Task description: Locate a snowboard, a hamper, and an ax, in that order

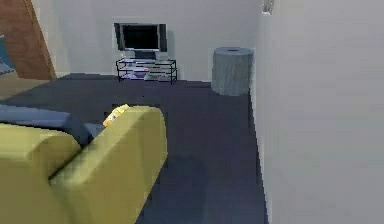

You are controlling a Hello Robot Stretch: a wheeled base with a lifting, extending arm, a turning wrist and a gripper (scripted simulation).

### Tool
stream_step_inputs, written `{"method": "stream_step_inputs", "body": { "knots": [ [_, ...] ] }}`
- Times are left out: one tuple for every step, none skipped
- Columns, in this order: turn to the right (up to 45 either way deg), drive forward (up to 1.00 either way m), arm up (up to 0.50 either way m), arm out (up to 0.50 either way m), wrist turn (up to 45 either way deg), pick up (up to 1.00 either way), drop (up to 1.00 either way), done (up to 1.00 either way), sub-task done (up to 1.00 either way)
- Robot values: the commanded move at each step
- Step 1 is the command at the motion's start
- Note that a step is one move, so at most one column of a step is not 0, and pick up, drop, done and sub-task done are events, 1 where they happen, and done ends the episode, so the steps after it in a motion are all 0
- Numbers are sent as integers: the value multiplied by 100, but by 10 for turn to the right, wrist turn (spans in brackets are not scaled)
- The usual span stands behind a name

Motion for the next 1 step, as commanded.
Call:
{"method": "stream_step_inputs", "body": {
  "knots": [
    [0,100,0,0,0,0,0,0,0]
  ]
}}
